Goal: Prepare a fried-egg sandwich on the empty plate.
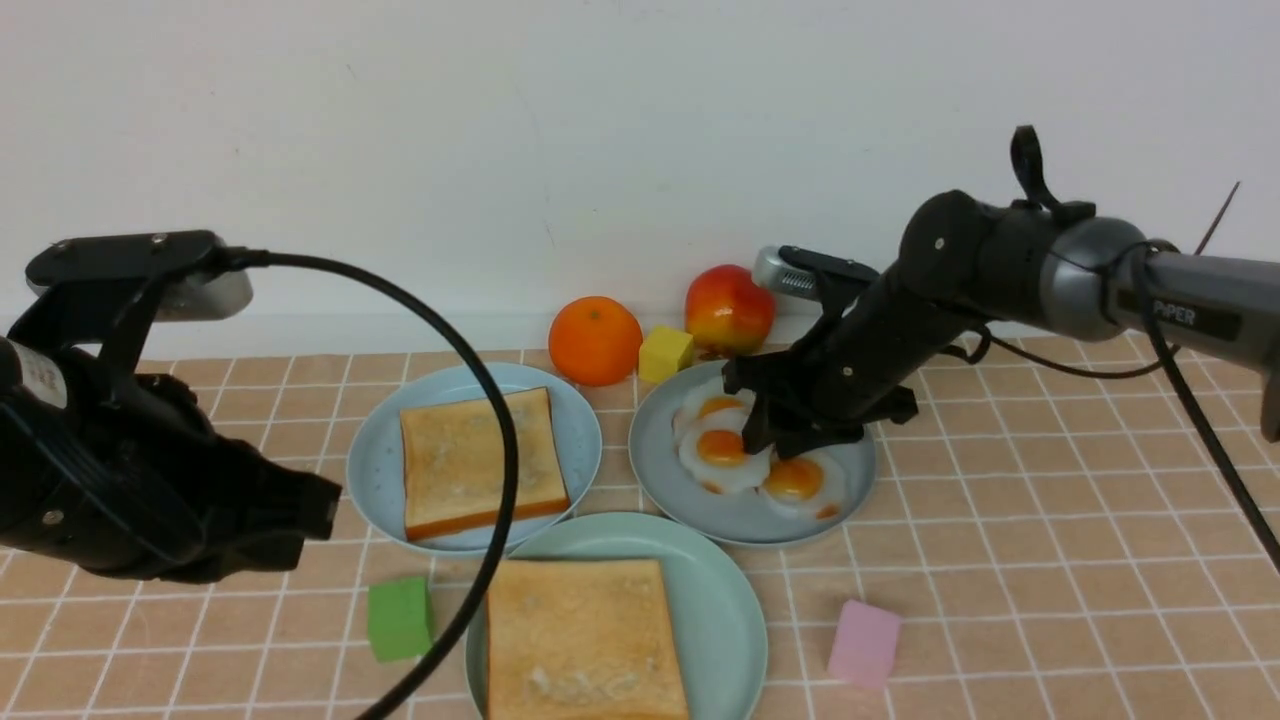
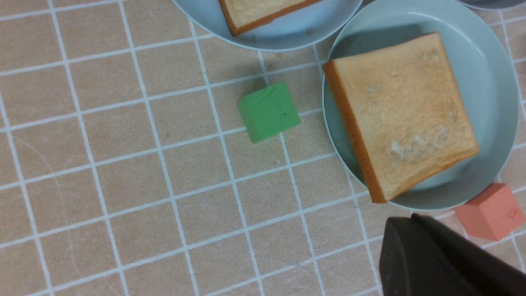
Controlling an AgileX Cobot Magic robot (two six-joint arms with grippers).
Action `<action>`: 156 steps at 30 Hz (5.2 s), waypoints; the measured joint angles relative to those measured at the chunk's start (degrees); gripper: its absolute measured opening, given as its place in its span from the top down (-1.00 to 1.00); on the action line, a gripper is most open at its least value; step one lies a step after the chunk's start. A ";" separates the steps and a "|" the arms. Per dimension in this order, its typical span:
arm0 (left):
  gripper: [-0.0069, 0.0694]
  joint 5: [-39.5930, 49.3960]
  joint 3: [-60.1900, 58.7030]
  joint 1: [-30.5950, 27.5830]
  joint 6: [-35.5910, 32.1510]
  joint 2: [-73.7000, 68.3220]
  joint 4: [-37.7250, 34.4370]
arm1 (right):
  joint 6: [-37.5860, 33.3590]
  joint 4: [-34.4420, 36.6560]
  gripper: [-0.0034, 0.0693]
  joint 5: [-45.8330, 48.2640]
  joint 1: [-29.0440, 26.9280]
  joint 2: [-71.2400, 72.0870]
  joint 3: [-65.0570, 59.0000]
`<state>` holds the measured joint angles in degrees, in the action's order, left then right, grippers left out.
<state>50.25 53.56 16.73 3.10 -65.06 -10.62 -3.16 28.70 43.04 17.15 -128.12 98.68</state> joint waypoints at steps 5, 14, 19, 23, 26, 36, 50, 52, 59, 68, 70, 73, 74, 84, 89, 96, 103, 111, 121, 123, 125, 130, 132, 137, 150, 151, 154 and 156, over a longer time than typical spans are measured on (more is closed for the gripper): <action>0.84 0.00 0.00 0.00 0.00 0.00 0.05 | 1.37 0.72 0.77 -0.06 -0.17 0.00 0.01; 0.82 0.00 0.00 0.00 0.00 0.00 0.05 | 1.47 0.23 0.84 1.19 -2.72 1.96 0.01; 0.81 0.00 0.00 0.00 0.00 0.00 0.05 | 0.33 0.17 0.84 2.97 -3.11 6.07 0.01; 0.80 0.05 0.00 0.00 0.00 0.00 0.05 | -1.49 0.68 0.84 7.30 -1.91 8.59 0.01; 0.79 -0.24 0.00 0.00 0.00 0.00 0.05 | -2.10 1.42 0.84 9.50 1.04 8.67 -1.22; 0.76 -1.25 0.00 0.00 0.23 0.00 0.05 | -4.76 4.97 0.84 7.27 12.41 8.67 -8.33; 0.72 -3.30 0.00 0.00 2.60 -0.06 0.05 | -5.26 5.03 0.33 6.43 17.12 8.55 -8.38; 0.69 -5.51 0.00 0.00 5.62 -0.74 0.16 | -5.26 4.13 0.03 7.68 16.54 9.52 -8.45; 0.46 -12.47 0.00 0.00 18.45 -9.47 0.74 | -5.49 -1.59 -0.37 10.70 13.04 19.87 -8.54; -0.21 -11.96 8.38 0.00 23.85 -27.16 5.38 | -5.49 -4.40 -0.32 14.49 9.94 37.09 -12.26; -0.31 -11.72 12.29 0.00 23.85 -31.25 7.43 | -5.74 -3.10 -0.28 12.64 10.23 41.26 -16.13; -0.37 -11.43 17.71 0.00 23.89 -36.70 10.62 | -8.28 -2.03 -0.19 9.31 10.81 46.96 -21.80; -0.38 -11.43 19.72 0.00 23.89 -38.74 12.22 | -10.28 -1.78 -0.12 8.00 11.09 50.29 -25.35; -0.36 -9.68 31.24 -2.24 19.29 -53.67 12.00 | -14.69 -1.63 0.89 6.12 11.44 66.97 -40.19; -0.11 -9.08 32.43 -3.29 13.81 -55.57 6.00 | -14.49 -1.86 0.94 6.14 11.44 68.77 -41.21; 0.36 -7.62 32.82 -4.09 8.75 -54.92 3.85 | -13.05 -1.86 0.93 5.71 11.44 68.84 -41.21; 0.82 -3.31 31.52 -4.21 8.13 -46.68 1.57 | -11.92 -1.86 0.92 5.77 11.44 68.84 -41.21; 0.82 -4.18 23.85 0.60 5.28 -32.31 -8.98 | -11.81 -1.87 0.90 5.96 11.44 68.84 -41.21; 0.82 -18.25 1.94 8.85 3.62 -25.95 -15.60 | -11.74 -1.82 0.87 8.15 11.44 68.84 -41.21; 0.82 -20.34 0.05 8.85 3.68 -26.27 -15.60 | -11.74 -1.82 0.87 8.39 11.44 68.84 -41.21; 0.82 -21.59 -1.28 8.85 4.32 -26.53 -15.44 | -11.74 -1.82 0.86 8.68 11.44 68.84 -41.21; 0.78 -22.92 -2.18 8.85 6.65 -27.43 -15.05 | -11.74 -1.82 0.84 8.87 11.44 68.84 -41.21; 0.72 -23.12 -2.18 8.85 7.23 -27.56 -14.95 | -11.74 -1.87 0.83 8.92 11.44 68.84 -41.21; 0.46 -22.58 -2.11 8.85 7.57 -27.50 -13.76 | -11.74 -2.31 0.81 8.98 11.44 68.96 -41.21; -0.04 -13.06 1.20 8.85 6.86 -20.02 -10.32 | 9.66 -18.02 0.76 10.05 11.49 79.57 -43.02; -0.02 -12.06 1.22 8.85 6.33 -18.59 -10.18 | 11.74 -19.70 0.75 10.34 11.49 80.95 -43.79; 0.08 -8.82 1.22 8.85 5.46 -13.37 -10.06 | 14.20 -22.61 0.74 9.99 11.49 87.59 -47.39; 0.20 -6.27 1.22 8.85 5.33 -8.61 -10.02 | 14.27 -23.88 0.73 8.52 11.49 92.97 -50.87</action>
<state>43.98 54.78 25.58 8.42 -73.67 -20.64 11.10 4.82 51.56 28.64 -35.14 47.81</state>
